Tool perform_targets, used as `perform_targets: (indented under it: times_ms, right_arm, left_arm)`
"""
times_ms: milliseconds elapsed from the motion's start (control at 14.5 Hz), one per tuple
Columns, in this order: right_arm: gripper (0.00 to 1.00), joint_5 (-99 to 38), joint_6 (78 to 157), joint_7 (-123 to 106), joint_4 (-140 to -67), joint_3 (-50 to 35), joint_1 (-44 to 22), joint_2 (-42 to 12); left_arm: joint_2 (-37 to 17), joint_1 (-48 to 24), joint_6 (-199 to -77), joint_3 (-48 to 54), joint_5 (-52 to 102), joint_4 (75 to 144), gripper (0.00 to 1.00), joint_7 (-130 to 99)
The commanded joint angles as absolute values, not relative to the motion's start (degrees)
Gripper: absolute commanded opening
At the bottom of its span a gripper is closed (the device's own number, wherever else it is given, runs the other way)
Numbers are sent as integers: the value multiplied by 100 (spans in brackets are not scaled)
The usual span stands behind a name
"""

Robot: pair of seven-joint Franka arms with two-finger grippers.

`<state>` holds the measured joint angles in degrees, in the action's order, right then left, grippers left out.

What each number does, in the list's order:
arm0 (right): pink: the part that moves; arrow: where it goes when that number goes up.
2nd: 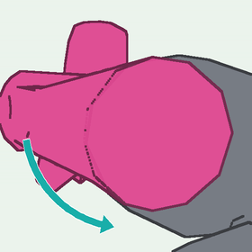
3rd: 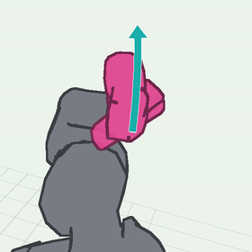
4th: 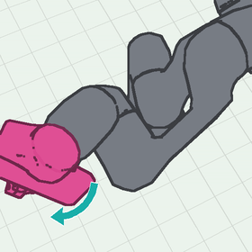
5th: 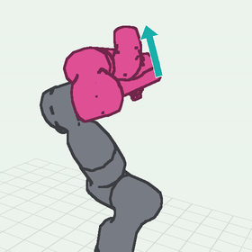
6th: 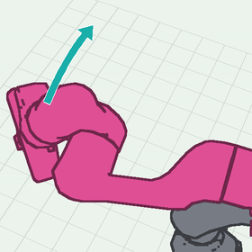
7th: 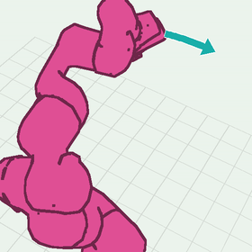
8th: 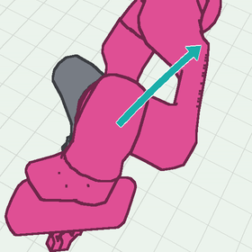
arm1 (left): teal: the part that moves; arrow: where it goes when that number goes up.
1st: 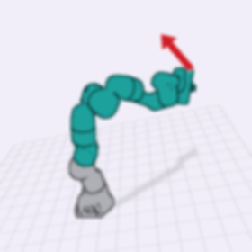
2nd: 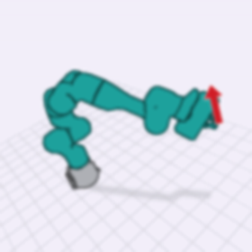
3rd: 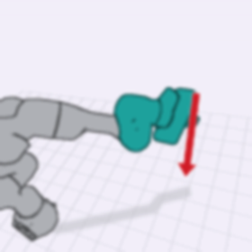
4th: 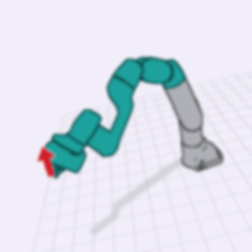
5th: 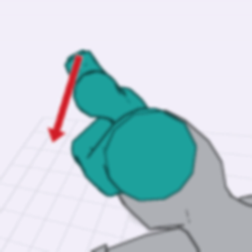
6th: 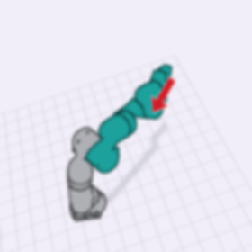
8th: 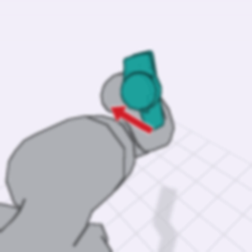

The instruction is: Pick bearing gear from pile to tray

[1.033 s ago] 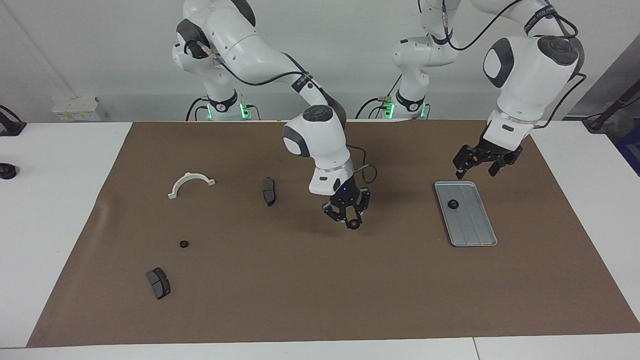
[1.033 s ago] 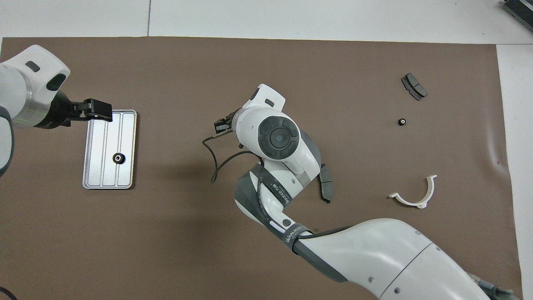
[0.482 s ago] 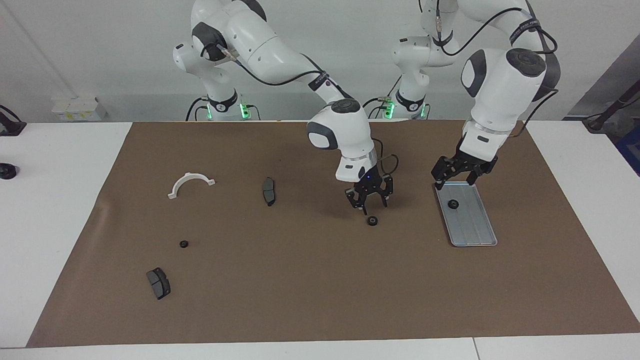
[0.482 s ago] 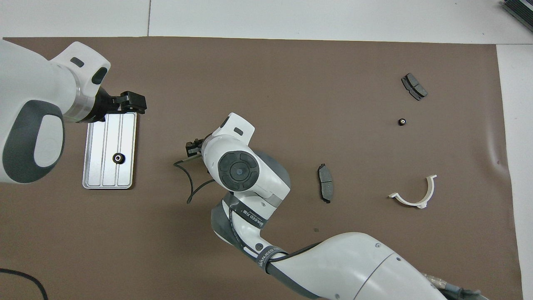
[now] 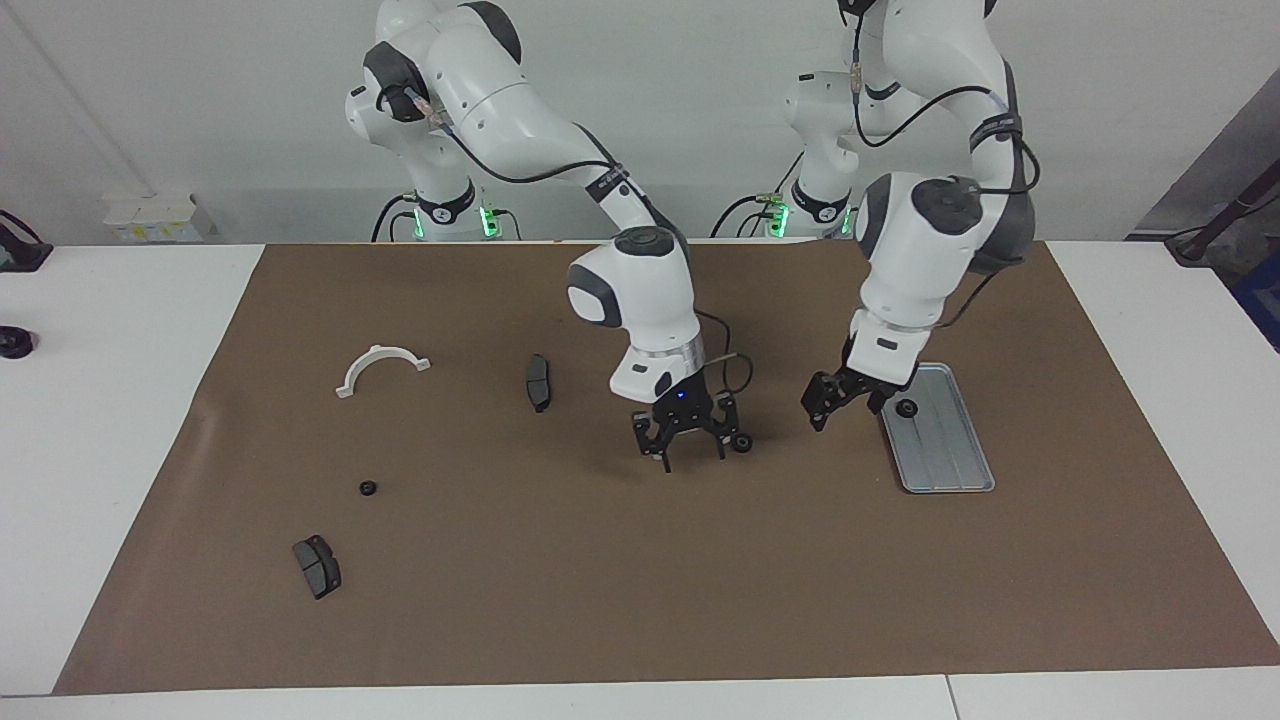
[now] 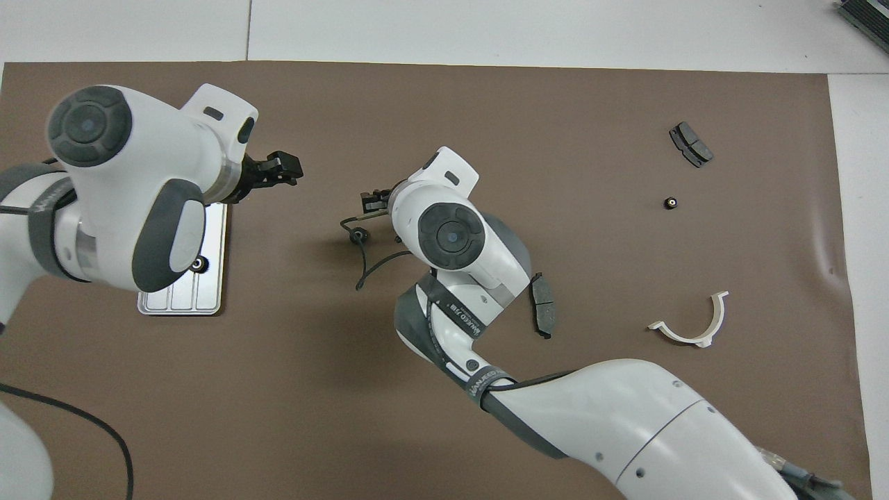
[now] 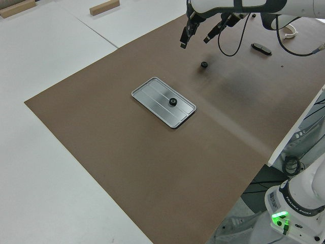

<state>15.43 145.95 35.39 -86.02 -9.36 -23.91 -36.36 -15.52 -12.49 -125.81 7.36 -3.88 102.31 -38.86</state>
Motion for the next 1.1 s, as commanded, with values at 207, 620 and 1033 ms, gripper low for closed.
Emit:
perform_targets:
  times_ms: [207,620,1033]
  right_arm:
    - [83,1652,13273,1901,-8675,-1028,-1057,-3244]
    - [82,1600,13078,643,-9131,-1037,253,-3077]
    - [77,1206,13078,316,-9825,-1046,826,-2795]
  left_arm:
    - [-2109,-2135,-13506,650,-694,10870,100,-5817]
    - [-2206,-2259,-13570,650,-694,10969,74,-5977]
    - [-2224,-2250,-13711,642,-922,11004,71,-5968]
